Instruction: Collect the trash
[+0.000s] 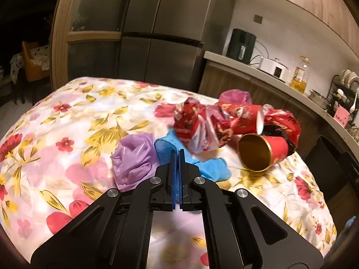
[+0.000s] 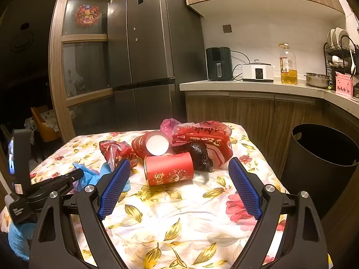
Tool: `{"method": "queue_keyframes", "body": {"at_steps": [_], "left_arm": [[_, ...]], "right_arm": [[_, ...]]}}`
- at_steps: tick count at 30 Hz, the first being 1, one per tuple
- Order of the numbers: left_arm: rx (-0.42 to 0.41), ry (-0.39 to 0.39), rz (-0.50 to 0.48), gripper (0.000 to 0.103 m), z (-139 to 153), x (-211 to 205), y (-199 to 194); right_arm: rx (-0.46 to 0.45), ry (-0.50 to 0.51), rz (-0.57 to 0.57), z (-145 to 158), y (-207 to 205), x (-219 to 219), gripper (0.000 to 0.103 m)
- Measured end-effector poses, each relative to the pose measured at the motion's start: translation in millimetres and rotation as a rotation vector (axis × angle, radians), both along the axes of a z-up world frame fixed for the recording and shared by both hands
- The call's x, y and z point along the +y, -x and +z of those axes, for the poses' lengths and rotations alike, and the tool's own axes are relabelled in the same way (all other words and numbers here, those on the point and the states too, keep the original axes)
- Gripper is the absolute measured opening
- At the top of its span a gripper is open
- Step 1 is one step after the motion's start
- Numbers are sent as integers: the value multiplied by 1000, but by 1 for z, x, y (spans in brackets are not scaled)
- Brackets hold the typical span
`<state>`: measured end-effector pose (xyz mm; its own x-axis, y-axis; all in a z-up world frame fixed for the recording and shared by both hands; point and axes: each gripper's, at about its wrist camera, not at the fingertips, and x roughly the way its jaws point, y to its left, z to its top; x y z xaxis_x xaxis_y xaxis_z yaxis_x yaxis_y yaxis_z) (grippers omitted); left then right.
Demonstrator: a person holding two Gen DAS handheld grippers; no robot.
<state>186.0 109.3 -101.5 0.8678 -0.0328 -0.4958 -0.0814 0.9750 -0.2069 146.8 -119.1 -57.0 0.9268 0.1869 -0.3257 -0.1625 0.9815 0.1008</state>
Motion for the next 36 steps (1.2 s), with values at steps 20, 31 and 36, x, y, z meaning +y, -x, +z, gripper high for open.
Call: {"method": "queue_keyframes", "body": {"at_steps": [20,31,36], "left_arm": [[-161,91,-44,0,45,-18,57],[-161,109,-45,0,44,-11,55],[-155,124,-60,0,42,-10,51]], "right_arm": [[67,47,6,-24,-35,26,77],[124,154,-39,-47,-69,71,67],[170,163,-70,-53,-79,70,48]]}}
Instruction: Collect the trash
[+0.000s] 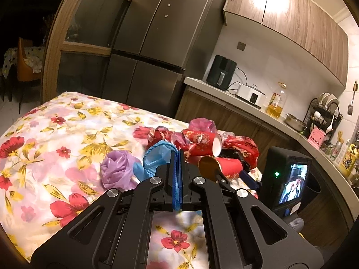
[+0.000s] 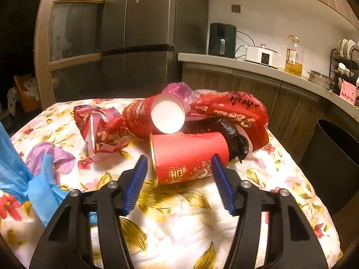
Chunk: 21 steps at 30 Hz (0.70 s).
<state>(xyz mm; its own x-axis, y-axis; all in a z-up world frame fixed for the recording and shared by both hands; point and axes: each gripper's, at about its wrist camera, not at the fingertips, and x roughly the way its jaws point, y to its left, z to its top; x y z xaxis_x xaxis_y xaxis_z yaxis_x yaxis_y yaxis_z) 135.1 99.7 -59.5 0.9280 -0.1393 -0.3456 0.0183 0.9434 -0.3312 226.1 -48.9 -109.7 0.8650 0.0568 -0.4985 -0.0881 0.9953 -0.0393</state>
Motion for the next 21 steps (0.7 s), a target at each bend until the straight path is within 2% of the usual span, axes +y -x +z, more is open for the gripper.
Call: {"method": "queue_keyframes", "body": {"at_steps": [4,6,9,13,21], "left_arm": [[-1,-2,-9,0,0,-1,-3],[-3,0,-13,0,0,-1,-3],[-5,-1,-17,0,1,-1,-3],[-4,-1,-24,0,0,-4,-4],[-23,-9,-56,0,8,-19,1]], "right_arm": [[10,-12,-20,-1,0,-6,32],[6,-10,-27,0,2,-8,19],[7,-24,-38,0,7,-17,10],[9,-48,-52,2,15,-32,5],[-19,-81,-39,15,44,-62,4]]}}
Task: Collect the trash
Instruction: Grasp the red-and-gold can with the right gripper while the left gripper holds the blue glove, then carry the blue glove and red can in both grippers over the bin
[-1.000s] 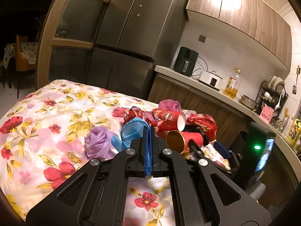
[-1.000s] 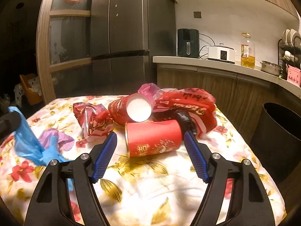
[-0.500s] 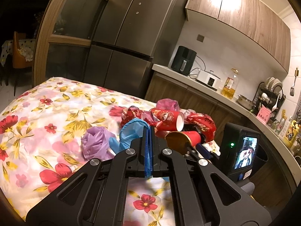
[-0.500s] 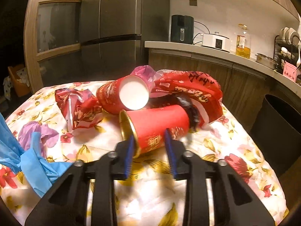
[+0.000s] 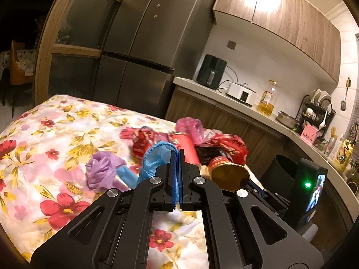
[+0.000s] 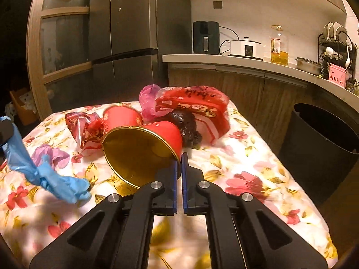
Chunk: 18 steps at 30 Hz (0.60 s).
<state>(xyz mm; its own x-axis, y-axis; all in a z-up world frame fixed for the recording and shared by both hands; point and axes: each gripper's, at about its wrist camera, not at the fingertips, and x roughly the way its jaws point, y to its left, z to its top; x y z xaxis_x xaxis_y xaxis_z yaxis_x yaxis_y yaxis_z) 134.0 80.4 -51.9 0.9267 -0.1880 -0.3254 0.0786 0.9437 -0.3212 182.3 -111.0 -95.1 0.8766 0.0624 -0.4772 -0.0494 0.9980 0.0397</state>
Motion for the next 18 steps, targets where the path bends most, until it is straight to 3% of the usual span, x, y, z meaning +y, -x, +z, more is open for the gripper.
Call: {"method": "queue_keyframes", "body": {"at_steps": [18], "left_arm": [[-35,-28,-101,0,20,-59,8]], "right_arm": [[-91,-71,-70,32,51,-75,4]]}}
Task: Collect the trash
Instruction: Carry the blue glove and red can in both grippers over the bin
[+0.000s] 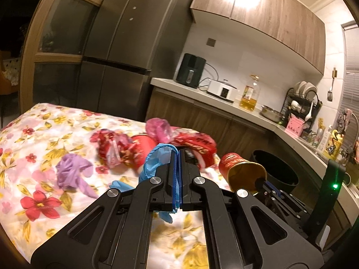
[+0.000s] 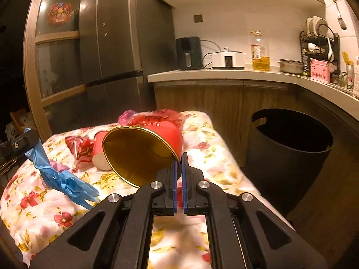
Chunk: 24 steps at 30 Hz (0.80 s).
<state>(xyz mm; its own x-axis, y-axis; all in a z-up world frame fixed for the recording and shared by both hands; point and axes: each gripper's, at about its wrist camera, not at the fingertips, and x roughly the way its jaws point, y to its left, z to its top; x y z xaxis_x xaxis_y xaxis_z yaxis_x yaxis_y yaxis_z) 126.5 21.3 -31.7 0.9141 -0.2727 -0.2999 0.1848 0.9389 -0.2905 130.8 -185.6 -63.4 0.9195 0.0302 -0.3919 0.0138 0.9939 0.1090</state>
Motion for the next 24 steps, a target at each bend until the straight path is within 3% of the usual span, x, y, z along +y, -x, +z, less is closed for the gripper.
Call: {"method": "queue_keyframes", "body": {"at_steps": [12,24], "left_arm": [[-54,-31,-142,0,26,-74,-23],[-130,-42,-330,0,47,-185,-62]], "right_arm": [[-66,-17,-129,21,11,-62,4],[-121,-21,-327,36,7,-146,4]]}}
